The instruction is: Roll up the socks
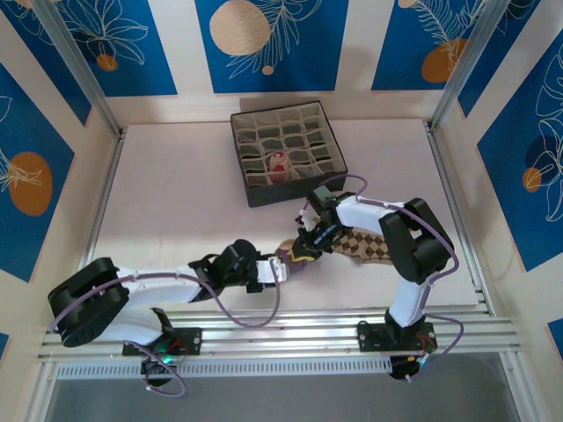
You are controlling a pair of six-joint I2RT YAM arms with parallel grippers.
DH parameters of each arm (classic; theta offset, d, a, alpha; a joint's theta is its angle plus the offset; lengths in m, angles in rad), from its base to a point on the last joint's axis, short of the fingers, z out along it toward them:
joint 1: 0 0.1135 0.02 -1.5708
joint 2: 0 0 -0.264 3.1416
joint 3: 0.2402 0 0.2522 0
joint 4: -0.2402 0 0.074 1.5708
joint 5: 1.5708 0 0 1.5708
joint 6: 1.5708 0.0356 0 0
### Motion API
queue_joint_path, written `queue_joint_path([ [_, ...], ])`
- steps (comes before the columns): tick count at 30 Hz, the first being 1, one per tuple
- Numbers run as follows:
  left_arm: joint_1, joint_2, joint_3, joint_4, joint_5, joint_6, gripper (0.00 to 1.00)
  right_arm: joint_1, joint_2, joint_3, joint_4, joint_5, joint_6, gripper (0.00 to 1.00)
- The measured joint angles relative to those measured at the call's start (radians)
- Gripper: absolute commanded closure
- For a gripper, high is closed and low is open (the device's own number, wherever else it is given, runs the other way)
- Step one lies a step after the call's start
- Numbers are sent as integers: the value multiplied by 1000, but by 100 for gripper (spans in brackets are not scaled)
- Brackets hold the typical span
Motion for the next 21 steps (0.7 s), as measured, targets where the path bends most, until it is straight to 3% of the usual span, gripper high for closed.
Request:
queue_joint_path([
  [4,-44,49,5,46,-79,42,57,0,0,1,-16,0,0,94],
  [10,-55,161,45,69,-111,56,54,0,0,1,-24,-2,0,92],
  [12,-56,187,54,85,-116,53,63,0,0,0,-24,-2,1,91],
  [13,-56,198,58,92,-119,49,75,0,0,0,-25,-2,1,90],
  [15,-58,207,59,102,-123,34,100,0,-1,-1,-27,2,0,80],
  [18,-55,204,61,107,-116,18,100,-4,-20,-19,-19,20,9,51],
  [21,-24,204,61,105,-51,-22,100,-6,-69,-69,-2,41,18,41],
])
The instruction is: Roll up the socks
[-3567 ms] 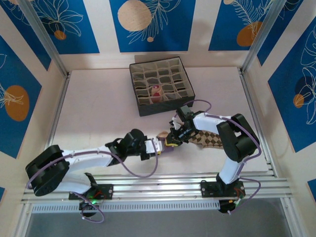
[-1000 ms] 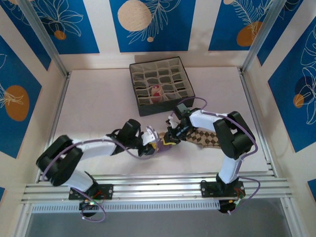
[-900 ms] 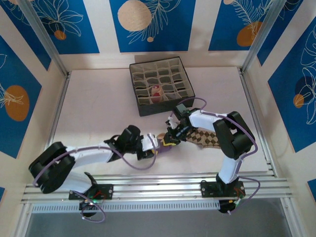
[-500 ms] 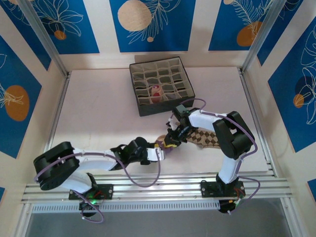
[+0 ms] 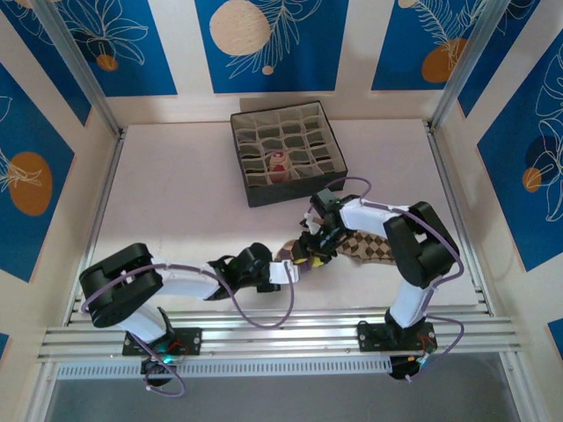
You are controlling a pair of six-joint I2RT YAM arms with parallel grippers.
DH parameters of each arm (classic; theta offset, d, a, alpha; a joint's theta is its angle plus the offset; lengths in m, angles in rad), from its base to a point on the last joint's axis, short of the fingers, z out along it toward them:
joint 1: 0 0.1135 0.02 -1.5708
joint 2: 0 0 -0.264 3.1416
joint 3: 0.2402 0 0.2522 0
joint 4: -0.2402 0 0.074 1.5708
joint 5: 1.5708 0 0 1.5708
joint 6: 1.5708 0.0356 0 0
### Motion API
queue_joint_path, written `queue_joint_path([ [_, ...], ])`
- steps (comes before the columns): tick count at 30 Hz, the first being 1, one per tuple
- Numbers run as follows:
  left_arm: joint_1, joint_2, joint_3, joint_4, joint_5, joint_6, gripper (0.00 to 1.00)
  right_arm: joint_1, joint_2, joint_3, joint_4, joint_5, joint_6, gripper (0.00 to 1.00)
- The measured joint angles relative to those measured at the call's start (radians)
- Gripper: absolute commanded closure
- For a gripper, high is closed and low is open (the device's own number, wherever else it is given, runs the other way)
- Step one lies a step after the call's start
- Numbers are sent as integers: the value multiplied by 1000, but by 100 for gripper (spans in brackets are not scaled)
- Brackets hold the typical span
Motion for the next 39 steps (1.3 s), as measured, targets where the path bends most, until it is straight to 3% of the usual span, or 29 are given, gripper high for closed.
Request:
queue_joint_path([
  [11,256,83,98,-99,479,-239,100,-47,-243,-165,158,6,27,37],
  [18,377,227,204,-130,747,-449,100,-48,-186,-152,220,8,28,38],
  [22,409,301,247,-130,867,-532,100,-48,-100,-101,231,13,34,46],
  [25,418,317,253,-122,895,-564,100,-48,-58,-66,228,5,39,64],
  [28,420,314,244,-106,892,-574,90,-48,-31,-37,209,-7,53,83],
  [30,420,298,227,-93,874,-569,81,-49,-24,-24,190,-11,64,89],
  [39,401,63,95,-144,652,-451,63,-40,-11,-13,164,-11,76,97],
])
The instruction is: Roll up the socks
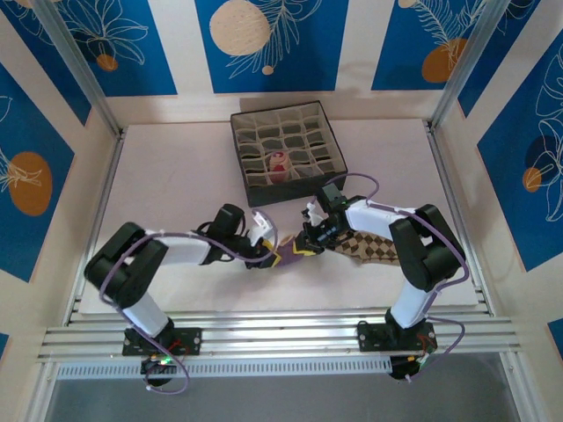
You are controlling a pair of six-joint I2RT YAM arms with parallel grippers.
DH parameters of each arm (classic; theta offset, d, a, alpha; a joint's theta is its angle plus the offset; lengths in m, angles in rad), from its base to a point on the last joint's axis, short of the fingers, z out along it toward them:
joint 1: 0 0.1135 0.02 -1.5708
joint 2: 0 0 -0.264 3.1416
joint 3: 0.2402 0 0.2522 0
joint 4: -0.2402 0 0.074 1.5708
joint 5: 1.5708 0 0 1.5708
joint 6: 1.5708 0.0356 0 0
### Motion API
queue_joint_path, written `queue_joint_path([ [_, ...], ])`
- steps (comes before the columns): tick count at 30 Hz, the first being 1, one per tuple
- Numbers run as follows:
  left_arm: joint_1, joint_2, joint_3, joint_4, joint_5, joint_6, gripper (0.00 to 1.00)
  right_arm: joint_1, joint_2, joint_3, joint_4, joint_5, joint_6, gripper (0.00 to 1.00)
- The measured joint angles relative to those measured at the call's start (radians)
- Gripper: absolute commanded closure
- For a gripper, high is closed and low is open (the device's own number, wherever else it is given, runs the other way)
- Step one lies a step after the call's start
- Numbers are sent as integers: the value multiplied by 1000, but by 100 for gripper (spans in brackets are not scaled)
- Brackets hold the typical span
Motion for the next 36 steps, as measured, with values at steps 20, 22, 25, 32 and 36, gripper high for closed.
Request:
queue_joint_path([
  [20,-373,-188,-135,164,-660,481,43,0,0,6,-40,9,0,99],
  [22,-376,-125,-124,198,-683,492,44,0,0,6,-41,9,1,98],
  [25,-376,-29,-118,270,-719,507,67,1,0,6,-44,8,0,94],
  [32,-349,18,-77,272,-682,452,100,2,-54,-26,-53,55,-16,50],
  [36,-274,8,-41,201,-544,369,100,5,-175,-85,-58,90,-46,44],
])
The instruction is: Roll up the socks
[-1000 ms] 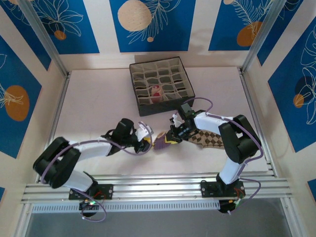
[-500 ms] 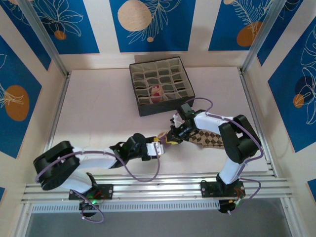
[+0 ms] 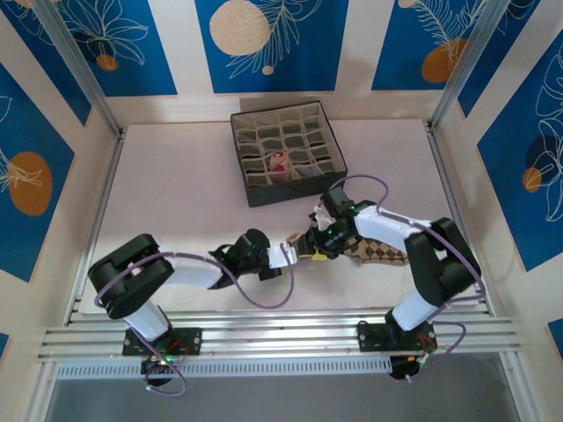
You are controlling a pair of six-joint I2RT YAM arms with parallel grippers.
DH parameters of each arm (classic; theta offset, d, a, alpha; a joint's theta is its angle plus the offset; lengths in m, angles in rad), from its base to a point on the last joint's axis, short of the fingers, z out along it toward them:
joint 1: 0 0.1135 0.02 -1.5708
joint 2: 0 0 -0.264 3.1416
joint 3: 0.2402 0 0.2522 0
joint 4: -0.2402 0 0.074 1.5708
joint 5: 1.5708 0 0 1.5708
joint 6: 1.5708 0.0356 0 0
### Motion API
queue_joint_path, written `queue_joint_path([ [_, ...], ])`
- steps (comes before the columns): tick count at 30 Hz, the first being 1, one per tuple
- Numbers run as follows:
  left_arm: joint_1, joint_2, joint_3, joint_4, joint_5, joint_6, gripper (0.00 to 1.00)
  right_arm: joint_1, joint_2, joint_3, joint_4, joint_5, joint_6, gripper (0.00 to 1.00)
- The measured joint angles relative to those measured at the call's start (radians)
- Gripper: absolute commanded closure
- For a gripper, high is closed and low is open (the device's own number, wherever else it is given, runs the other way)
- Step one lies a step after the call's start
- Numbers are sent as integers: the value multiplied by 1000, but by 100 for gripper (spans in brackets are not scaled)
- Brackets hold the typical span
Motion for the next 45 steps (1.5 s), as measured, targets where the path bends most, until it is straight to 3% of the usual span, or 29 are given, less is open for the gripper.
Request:
queue_joint_path([
  [10,196,12,103,-245,389,-180,100,9,-256,-60,106,104,-122,43],
  [16,279,57,136,-323,567,-267,100,186,-375,-122,186,264,-329,41],
  [22,322,137,210,-409,684,-317,100,433,-479,-309,366,468,-691,31],
  [32,344,215,276,-505,806,-351,100,500,-346,-331,504,723,-1091,30],
  [45,362,246,294,-555,879,-393,100,465,-109,-214,491,691,-1283,33],
])
